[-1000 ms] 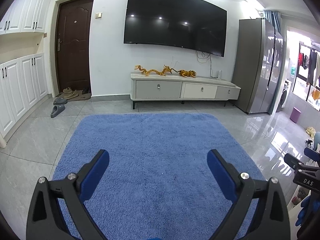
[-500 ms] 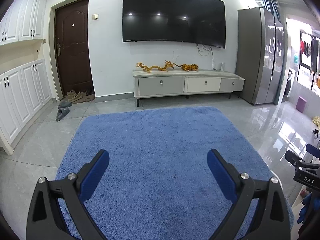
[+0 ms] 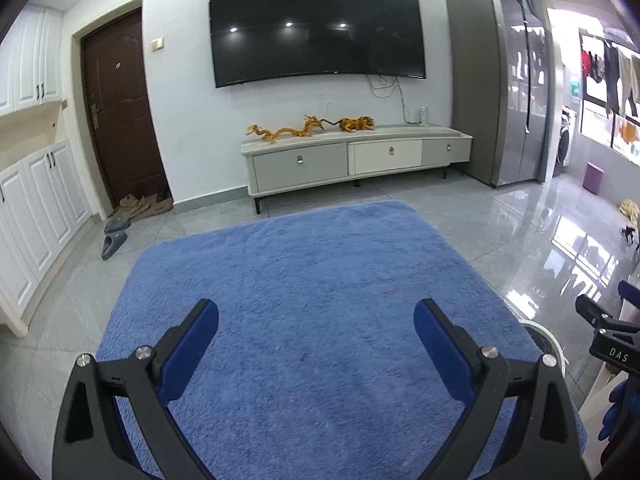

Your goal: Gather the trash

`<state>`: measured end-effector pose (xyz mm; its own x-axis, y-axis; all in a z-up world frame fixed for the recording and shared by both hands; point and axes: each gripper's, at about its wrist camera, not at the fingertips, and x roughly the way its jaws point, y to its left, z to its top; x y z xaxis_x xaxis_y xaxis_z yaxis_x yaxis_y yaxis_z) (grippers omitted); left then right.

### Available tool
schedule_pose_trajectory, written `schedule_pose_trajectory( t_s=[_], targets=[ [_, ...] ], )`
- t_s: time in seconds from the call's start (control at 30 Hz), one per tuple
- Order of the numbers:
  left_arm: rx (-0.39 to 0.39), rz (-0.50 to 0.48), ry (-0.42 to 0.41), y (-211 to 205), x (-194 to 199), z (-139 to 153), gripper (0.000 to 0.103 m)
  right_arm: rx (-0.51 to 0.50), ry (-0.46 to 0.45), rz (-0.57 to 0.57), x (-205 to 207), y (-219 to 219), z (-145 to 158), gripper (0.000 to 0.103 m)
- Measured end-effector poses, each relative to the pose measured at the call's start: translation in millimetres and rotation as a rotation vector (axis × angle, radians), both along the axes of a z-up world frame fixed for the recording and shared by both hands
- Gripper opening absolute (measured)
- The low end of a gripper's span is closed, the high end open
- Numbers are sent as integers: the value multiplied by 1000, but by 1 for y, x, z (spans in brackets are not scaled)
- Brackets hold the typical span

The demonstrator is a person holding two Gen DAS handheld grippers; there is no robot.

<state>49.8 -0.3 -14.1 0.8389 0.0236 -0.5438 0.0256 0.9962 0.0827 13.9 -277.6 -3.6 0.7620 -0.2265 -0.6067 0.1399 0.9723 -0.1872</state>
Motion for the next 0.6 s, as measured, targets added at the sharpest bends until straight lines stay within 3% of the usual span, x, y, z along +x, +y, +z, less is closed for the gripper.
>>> schedule_pose_trajectory(
  t_s=[0.33,0.6],
  targets=[
    [73,-50,2,-46,15,-6,99,-39,-20,-38,-7,-36,-2,103],
    [119,-94,47,-75,29,-21,99,-7,6,-61,-1,-59,-16,103]
  ],
)
